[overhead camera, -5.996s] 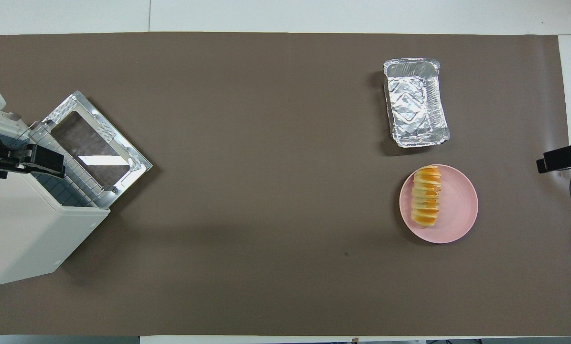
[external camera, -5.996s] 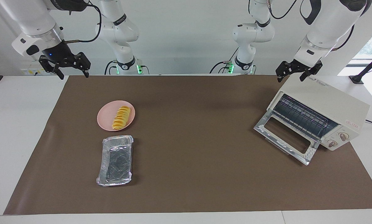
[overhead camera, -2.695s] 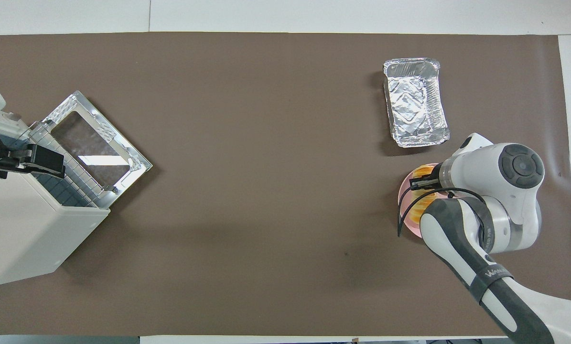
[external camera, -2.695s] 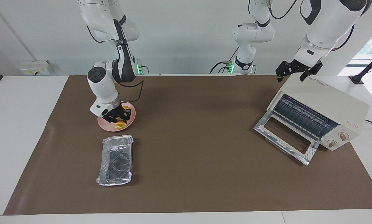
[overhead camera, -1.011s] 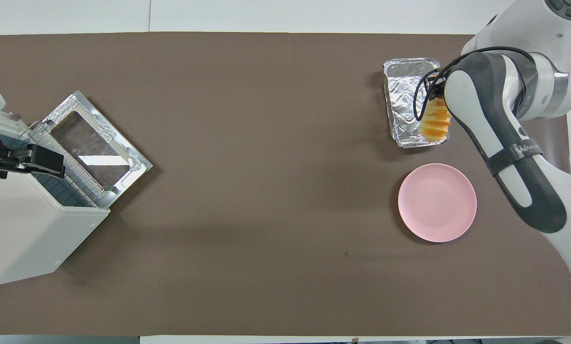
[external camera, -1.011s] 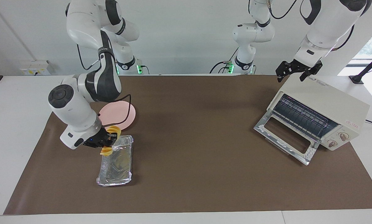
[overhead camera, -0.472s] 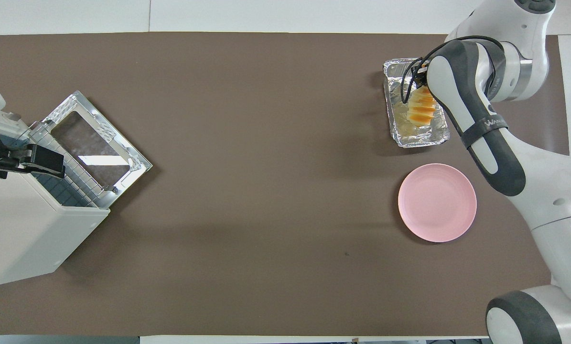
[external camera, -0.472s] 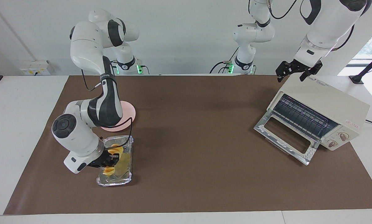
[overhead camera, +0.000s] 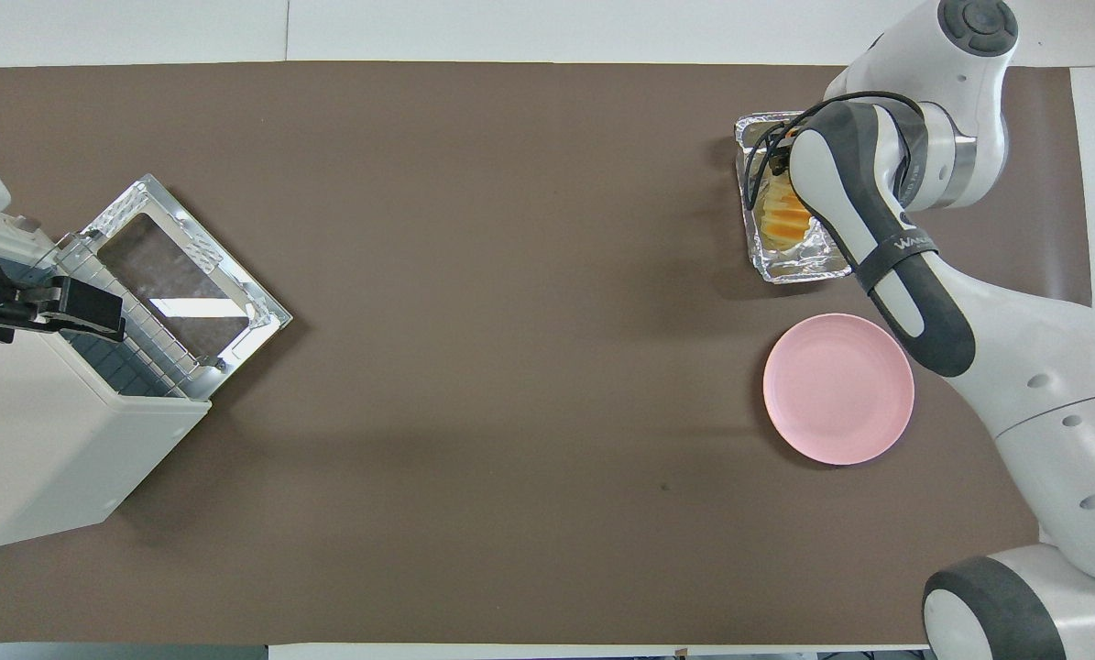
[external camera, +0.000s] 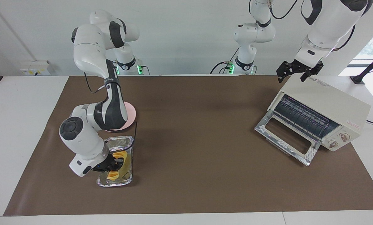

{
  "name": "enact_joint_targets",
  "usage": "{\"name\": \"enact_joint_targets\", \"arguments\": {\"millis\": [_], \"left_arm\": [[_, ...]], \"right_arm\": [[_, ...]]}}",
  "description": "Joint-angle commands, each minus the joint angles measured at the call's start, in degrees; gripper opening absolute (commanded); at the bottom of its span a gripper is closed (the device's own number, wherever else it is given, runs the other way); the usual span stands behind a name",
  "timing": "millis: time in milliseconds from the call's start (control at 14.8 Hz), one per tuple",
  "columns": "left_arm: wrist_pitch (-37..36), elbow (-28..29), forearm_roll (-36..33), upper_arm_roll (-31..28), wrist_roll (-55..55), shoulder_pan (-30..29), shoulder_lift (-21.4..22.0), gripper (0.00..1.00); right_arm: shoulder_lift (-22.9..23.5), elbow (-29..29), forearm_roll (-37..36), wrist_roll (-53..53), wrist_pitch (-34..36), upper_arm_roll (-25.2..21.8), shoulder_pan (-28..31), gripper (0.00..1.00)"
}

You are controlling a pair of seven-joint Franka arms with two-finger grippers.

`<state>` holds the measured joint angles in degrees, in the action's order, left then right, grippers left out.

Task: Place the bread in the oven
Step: 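Grasp the foil tray holding the bread with the right gripper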

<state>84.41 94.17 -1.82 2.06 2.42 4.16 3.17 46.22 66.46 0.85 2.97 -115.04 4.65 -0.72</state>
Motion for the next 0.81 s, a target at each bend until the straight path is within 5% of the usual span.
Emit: {"name": "enact_joint_targets", "arguments": {"millis": [0, 741], "left_arm": [[1.0, 1.9, 0.9, -0.2, -0.1, 0.0, 1.8, 1.0], [1.0, 1.9, 0.9, -0.2, -0.1, 0.0, 1.8, 1.0]], "right_arm": [[-2.4, 2.0, 0.1, -0.6, 1.3, 0.3, 0.5, 1.0], [-5.9, 1.5, -1.7, 3.0, 9.5, -1.0, 1.4, 1.0]]}}
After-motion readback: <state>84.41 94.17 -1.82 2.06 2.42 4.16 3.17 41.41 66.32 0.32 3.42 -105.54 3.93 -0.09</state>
